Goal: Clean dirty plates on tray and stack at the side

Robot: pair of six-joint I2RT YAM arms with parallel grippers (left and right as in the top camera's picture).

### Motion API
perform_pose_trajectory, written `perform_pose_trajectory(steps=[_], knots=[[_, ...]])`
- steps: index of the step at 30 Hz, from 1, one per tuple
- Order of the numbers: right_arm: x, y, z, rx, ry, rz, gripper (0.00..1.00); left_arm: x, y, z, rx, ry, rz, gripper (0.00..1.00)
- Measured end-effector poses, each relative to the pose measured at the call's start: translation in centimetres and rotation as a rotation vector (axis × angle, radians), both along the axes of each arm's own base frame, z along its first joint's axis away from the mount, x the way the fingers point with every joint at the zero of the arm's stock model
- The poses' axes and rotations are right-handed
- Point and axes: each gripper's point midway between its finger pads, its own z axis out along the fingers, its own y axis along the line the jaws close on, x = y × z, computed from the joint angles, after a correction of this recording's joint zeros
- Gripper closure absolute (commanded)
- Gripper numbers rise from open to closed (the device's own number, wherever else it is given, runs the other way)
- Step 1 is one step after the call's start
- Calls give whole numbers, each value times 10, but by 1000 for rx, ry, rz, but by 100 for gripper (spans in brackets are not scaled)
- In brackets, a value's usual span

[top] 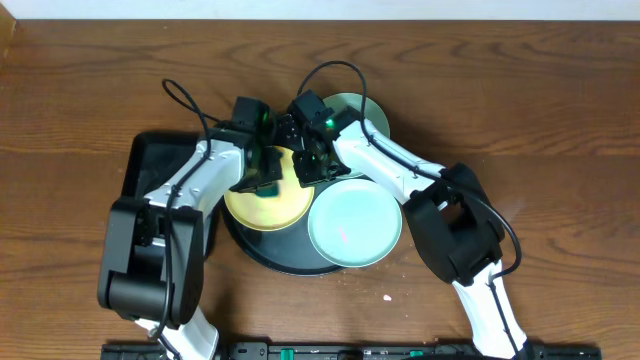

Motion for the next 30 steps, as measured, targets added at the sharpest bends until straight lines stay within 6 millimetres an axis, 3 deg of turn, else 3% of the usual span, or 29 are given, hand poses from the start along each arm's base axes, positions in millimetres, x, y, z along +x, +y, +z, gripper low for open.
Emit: perform_pose_trajectory(steps=[6, 11, 15, 16, 18, 23, 30], knots=[[0, 0, 0, 0, 0, 0, 99, -14, 27, 26, 118, 59, 39, 93], [0, 0, -3, -2, 4, 1, 88, -16, 45, 81, 129, -1, 87, 93], [-1, 2, -3, 9, 11, 7, 83, -25, 82, 113, 138, -37, 192, 93], [-1, 3, -3, 12, 13, 8, 85, -28, 93, 115, 141, -35, 219, 93], [-1, 3, -3, 13, 11, 14, 99, -35, 111, 116, 147, -16, 269, 92], [0, 3, -2, 27, 24, 0, 99, -43, 139, 114, 144, 12, 342, 93], [-1, 3, 6, 18, 18, 54, 99, -45, 150, 114, 134, 16, 379, 93]])
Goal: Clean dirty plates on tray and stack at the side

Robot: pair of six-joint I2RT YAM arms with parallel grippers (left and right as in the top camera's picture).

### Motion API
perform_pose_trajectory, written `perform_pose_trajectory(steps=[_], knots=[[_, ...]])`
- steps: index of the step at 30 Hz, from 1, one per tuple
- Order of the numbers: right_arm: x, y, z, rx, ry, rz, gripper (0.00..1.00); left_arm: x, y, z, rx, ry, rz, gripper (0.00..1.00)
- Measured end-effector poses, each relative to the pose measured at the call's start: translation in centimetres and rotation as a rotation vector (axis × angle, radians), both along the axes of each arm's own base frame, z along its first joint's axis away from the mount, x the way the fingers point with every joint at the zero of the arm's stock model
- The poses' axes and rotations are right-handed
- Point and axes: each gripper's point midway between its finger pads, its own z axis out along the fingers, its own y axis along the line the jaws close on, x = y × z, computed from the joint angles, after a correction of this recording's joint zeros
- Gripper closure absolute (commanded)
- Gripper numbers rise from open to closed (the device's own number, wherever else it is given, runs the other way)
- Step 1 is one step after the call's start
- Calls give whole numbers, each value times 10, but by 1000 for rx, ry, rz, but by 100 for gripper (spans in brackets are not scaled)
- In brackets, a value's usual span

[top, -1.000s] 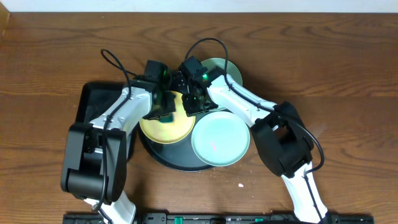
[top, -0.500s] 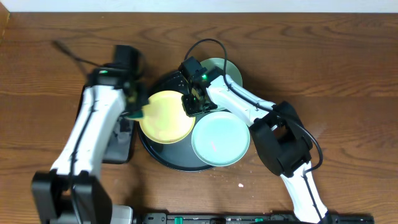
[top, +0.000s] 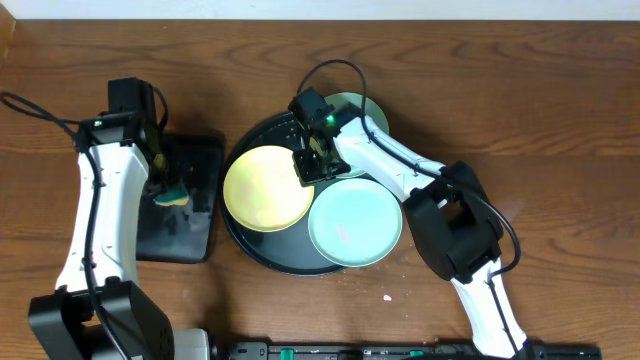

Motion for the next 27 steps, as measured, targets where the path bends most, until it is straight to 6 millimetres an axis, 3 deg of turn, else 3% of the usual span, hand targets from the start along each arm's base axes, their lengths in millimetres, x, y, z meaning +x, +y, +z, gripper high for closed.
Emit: perform_pose_trajectory(steps=[7, 17, 27], knots=[[9, -6, 27, -55, -114, 48, 99, 1, -1, 0, -7, -4, -2, 92], [28, -26, 100, -247, -446, 69, 99, 1, -1, 0, -7, -6, -2, 92], [18, -18, 170, -501, -831, 70, 99, 1, -1, 0, -7, -6, -2, 92]])
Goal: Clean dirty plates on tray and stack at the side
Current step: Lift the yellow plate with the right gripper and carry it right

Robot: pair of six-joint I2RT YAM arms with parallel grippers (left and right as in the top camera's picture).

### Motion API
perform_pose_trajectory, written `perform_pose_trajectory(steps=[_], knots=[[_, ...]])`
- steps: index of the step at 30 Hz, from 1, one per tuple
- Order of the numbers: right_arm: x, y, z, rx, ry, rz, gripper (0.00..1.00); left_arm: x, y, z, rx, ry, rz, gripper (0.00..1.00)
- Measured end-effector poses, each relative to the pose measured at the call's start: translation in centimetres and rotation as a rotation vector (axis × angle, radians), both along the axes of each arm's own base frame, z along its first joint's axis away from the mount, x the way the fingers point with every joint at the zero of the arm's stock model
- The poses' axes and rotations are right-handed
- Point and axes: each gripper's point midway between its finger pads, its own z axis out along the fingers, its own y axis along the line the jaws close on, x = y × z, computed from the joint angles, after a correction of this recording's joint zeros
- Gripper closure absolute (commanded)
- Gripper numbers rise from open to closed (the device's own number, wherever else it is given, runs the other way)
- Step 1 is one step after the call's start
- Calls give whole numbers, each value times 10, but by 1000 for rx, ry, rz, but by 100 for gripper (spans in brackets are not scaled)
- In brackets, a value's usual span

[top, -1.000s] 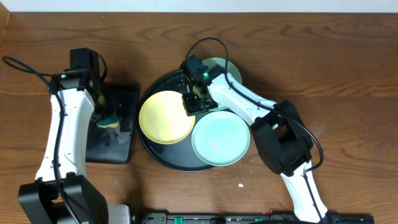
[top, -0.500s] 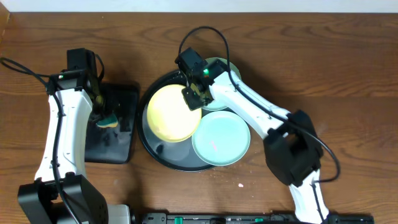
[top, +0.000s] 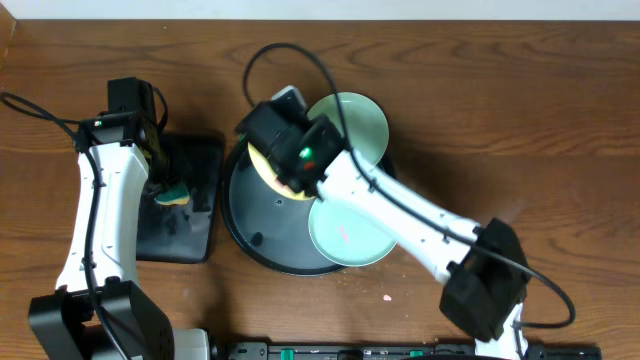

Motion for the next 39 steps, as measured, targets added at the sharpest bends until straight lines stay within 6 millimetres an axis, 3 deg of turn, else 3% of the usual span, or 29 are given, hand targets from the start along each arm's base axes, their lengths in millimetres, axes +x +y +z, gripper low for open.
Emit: perform_pose_trajectory(steps=[8, 13, 21, 24, 29, 35, 39], knots=[[-19, 14, 54, -158, -305, -14, 99, 0, 0, 0, 0, 0, 0, 92], [-27, 12, 87, -236, -482, -76, 99, 0, 0, 0, 0, 0, 0, 92], [-28, 8, 100, -283, -542, -103, 99, 0, 0, 0, 0, 0, 0, 92], [-27, 10, 94, -283, -507, -78, 99, 0, 0, 0, 0, 0, 0, 92], [-21, 11, 58, -226, -318, 2, 99, 0, 0, 0, 0, 0, 0, 92], [-6, 3, -1, 3, 47, 49, 99, 0, 0, 0, 0, 0, 0, 92], [7, -8, -12, 208, 230, 50, 99, 0, 0, 0, 0, 0, 0, 92]])
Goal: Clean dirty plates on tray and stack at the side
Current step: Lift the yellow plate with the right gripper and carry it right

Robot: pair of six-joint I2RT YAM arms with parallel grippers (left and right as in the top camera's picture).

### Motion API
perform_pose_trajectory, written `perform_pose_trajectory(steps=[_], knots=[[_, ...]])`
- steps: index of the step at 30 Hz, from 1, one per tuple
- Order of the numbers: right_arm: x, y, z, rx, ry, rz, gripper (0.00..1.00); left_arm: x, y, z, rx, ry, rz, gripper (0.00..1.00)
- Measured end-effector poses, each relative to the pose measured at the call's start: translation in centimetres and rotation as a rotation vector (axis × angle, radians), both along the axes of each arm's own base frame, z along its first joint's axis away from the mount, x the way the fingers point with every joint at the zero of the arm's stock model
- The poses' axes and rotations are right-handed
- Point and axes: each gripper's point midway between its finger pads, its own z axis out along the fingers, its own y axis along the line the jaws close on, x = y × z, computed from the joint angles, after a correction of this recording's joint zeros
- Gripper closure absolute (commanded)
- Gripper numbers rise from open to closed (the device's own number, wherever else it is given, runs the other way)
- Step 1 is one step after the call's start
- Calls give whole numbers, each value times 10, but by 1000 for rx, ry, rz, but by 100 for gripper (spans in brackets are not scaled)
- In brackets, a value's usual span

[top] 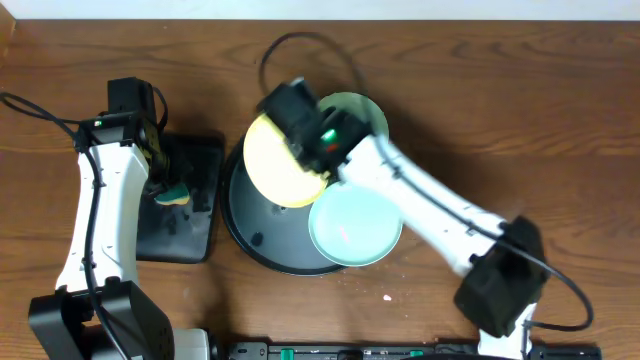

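Note:
A yellow plate (280,165) hangs tilted over the back left of the round black tray (262,240). My right gripper (304,147) is shut on its far rim, with the fingers mostly hidden under the wrist. A pale teal plate (355,225) with small pink specks lies flat on the tray's right side. Behind the tray a green plate (362,120) lies on the table, partly covered by my right arm. My left gripper (166,180) is shut on a yellow-green sponge (176,193) over the black rectangular tray (190,225) at the left.
The right arm stretches diagonally from the front right corner across the teal plate. A small pink crumb (388,297) lies on the wooden table in front of the round tray. A cable loops behind the right wrist.
The right arm has shifted right and back, and the yellow plate, then mostly hidden under the wrist, now shows whole and tilted. The left arm and sponge have not moved.
First the left gripper held the sponge on the yellow plate in the round tray, with the right gripper at the plate's rim. Then the left arm stood over the rectangular tray with the sponge. Then the right gripper had the yellow plate raised, and now holds it tilted.

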Motion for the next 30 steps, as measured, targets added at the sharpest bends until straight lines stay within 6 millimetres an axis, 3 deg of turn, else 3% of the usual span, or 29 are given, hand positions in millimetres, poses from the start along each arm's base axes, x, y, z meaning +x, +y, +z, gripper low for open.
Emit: perform_pose_trajectory(steps=[2, 5, 8, 12, 17, 23, 25, 30], knots=[[8, -12, 11, 110, 53, -15, 99, 0, 0, 0, 0, 0, 0, 92], [23, -43, 43, 264, 78, -59, 99, 0, 0, 0, 0, 0, 0, 93], [29, -92, 73, 364, 92, -134, 99, 0, 0, 0, 0, 0, 0, 92], [32, -165, 87, 412, 125, -284, 99, 0, 0, 0, 0, 0, 0, 92], [30, -252, 77, 419, 185, -499, 99, 0, 0, 0, 0, 0, 0, 92], [21, -326, 58, 415, 220, -695, 99, 2, 0, 0, 1, -8, 0, 92], [17, -337, 43, 398, 239, -731, 99, 3, 1, 1, 2, -14, 0, 93], [11, -347, -15, 353, 299, -772, 99, 6, 1, 1, 4, -26, 0, 92]])
